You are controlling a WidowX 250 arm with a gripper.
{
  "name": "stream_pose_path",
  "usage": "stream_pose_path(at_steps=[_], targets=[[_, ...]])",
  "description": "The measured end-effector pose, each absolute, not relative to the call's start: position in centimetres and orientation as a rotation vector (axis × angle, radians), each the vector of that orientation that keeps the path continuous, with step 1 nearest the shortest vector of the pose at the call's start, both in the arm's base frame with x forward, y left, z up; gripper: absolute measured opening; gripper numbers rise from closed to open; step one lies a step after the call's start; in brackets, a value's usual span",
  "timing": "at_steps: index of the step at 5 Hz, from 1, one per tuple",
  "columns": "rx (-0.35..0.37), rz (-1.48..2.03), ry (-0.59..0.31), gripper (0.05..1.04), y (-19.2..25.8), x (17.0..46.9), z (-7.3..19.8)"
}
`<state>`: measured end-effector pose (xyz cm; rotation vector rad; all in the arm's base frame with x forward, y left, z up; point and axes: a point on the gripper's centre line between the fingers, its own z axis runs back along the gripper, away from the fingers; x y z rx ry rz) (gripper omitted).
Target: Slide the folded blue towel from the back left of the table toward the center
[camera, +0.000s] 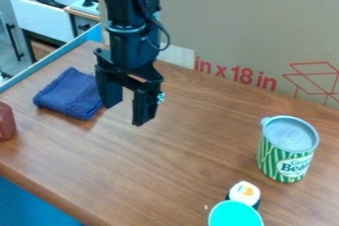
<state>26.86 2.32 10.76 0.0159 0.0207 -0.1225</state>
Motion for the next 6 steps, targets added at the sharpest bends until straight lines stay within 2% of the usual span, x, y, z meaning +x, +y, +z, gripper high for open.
stream_pose_path(at_steps=[1, 3, 4, 6], targets=[[0.012, -0.121, 0.048, 1.001, 2.3, 26.7, 10.1], [0.017, 0.0, -0.011, 1.001, 9.4, 28.5, 11.4], [0.051, 0.041, -0.022, 1.001, 12.7, 29.7, 11.3], [0.095, 0.062, 0.074, 1.001, 17.0, 32.7, 7.7]])
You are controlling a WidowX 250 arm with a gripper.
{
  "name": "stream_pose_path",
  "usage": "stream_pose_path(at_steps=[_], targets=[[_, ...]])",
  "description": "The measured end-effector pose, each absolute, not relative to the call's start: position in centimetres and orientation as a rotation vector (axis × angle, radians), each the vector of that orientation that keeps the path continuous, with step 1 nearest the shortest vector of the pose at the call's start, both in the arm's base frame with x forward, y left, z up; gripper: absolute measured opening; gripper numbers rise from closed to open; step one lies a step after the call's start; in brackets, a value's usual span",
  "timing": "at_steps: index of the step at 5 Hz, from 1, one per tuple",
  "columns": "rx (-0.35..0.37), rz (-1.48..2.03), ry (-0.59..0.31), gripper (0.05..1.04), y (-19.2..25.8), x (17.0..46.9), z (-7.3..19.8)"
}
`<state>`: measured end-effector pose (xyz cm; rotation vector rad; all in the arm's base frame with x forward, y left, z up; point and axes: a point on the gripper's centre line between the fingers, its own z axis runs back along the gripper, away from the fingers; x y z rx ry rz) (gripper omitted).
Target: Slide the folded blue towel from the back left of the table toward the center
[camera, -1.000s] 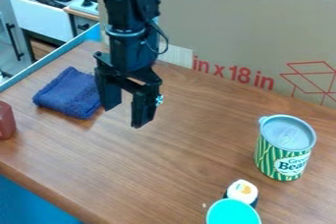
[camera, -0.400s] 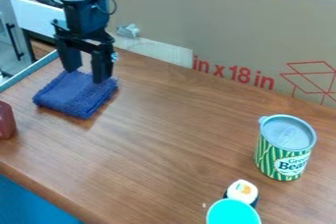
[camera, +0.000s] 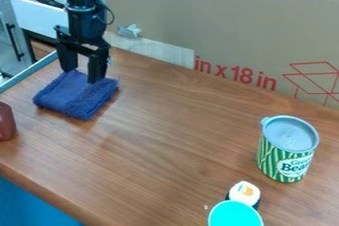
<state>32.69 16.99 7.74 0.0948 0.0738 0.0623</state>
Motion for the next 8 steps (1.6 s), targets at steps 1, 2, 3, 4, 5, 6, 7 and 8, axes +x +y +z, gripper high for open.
stream_pose_path(at_steps=[1, 2, 3, 4, 5, 6, 7, 8], targets=[[0.09, 0.103, 0.101, 1.001, 18.6, 32.3, 6.5], [0.099, 0.106, 0.135, 1.001, 19.4, 31.9, 4.9], [0.09, 0.086, 0.113, 1.001, 19.3, 32.2, 3.6], [0.059, 0.073, 0.081, 1.001, 18.9, 32.3, 2.9], [0.006, 0.058, 0.049, 1.001, 17.9, 32.7, 2.7], [-0.027, 0.001, 0.062, 1.001, 15.1, 32.9, 2.7], [-0.049, -0.07, 0.124, 1.001, 10.1, 32.0, 3.0], [-0.059, -0.152, 0.167, 1.001, 4.4, 31.1, 3.8]])
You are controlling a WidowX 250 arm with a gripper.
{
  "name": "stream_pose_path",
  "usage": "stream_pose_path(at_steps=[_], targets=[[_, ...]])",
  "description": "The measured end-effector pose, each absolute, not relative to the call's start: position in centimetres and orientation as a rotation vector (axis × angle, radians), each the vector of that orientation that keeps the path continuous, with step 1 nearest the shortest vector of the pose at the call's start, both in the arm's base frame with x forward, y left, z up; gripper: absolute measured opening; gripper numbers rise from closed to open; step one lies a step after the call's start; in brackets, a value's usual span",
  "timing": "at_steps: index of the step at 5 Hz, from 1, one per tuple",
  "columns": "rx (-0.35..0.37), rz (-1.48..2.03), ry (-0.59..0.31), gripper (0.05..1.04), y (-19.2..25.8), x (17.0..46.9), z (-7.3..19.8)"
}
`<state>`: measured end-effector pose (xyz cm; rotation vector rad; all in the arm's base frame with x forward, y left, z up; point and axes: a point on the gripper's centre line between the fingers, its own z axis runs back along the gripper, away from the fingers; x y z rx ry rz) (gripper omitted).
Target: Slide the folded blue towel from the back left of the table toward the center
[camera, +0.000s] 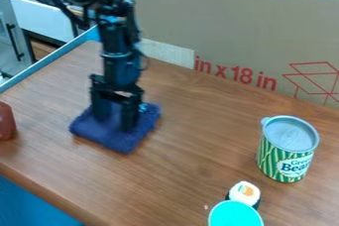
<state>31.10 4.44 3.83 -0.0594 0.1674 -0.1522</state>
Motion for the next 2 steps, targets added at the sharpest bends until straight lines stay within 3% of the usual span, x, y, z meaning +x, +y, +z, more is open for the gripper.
stream_pose_path(at_steps=[2], targets=[[-0.044, -0.177, 0.184, 1.001, -1.7, 31.3, 3.6]])
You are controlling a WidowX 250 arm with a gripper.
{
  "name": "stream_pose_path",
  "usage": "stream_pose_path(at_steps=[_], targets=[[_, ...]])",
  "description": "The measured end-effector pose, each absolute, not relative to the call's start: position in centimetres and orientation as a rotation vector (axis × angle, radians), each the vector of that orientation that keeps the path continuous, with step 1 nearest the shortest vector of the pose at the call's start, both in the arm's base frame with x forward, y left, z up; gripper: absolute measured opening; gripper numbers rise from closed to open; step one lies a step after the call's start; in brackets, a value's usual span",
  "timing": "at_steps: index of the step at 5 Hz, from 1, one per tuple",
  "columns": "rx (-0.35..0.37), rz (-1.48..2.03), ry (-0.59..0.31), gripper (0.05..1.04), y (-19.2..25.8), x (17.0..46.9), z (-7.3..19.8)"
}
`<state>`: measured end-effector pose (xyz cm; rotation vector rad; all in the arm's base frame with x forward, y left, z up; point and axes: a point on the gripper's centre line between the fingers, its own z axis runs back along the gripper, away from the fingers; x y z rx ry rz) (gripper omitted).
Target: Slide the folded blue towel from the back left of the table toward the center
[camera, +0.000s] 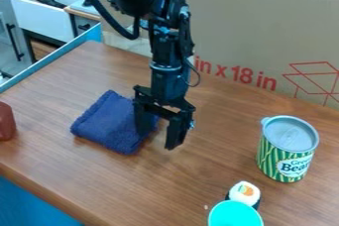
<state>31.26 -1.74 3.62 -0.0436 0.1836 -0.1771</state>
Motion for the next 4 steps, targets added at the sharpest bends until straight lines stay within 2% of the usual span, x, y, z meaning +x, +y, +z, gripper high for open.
stream_pose_path(at_steps=[1, 2, 3, 4], targets=[[-0.033, -0.146, 0.181, 1.001, -1.5, 30.9, 3.8], [-0.025, -0.078, 0.069, 1.001, 0.7, 30.3, 7.6], [-0.002, -0.049, 0.015, 1.001, 2.7, 28.5, 10.4], [0.032, -0.056, -0.002, 1.001, 3.2, 27.5, 12.3]])
